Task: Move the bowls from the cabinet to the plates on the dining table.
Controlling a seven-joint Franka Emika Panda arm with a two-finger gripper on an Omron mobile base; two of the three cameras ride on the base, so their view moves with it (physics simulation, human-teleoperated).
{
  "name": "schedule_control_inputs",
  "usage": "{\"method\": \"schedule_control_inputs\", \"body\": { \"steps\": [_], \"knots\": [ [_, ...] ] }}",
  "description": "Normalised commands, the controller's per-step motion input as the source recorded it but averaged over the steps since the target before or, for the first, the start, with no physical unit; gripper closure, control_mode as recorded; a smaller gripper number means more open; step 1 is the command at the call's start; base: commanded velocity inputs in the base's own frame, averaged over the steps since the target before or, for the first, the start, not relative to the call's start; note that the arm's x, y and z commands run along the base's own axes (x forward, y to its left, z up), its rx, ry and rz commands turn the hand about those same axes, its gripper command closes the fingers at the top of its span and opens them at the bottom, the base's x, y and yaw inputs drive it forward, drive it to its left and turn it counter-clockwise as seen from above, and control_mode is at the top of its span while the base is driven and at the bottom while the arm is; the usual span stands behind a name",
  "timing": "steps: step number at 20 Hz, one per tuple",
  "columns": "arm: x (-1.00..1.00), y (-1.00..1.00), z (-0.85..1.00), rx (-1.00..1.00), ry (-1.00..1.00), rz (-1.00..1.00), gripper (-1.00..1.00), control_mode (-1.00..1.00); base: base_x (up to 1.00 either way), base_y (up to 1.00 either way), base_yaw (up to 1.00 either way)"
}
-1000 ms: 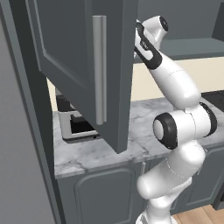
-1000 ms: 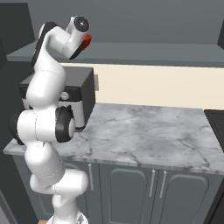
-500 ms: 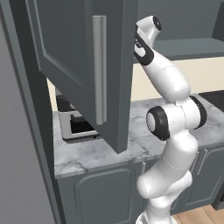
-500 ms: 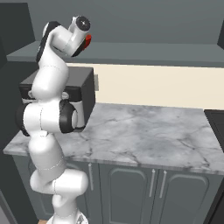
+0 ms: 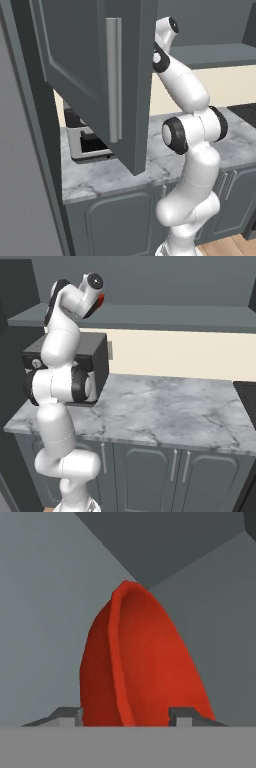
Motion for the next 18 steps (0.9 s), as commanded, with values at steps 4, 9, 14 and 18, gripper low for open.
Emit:
{"method": "schedule_control_inputs", "body": {
  "steps": [4,9,14,18],
  "knots": [
    [0.11,0.04,-0.06,0.00,0.00,0.00,1.00,-1.00,0.00,0.00,0.00],
    [0.00,0.00,0.00,0.00,0.00,0.00,1.00,-1.00,0.00,0.00,0.00],
    [-0.23,0.00,0.04,0.00,-0.01,0.00,1.00,-1.00,0.00,0.00,0.00],
    [-0.43,-0.09,0.14,0.00,-0.07,0.00,1.00,-1.00,0.00,0.00,0.00]
  ]
}}
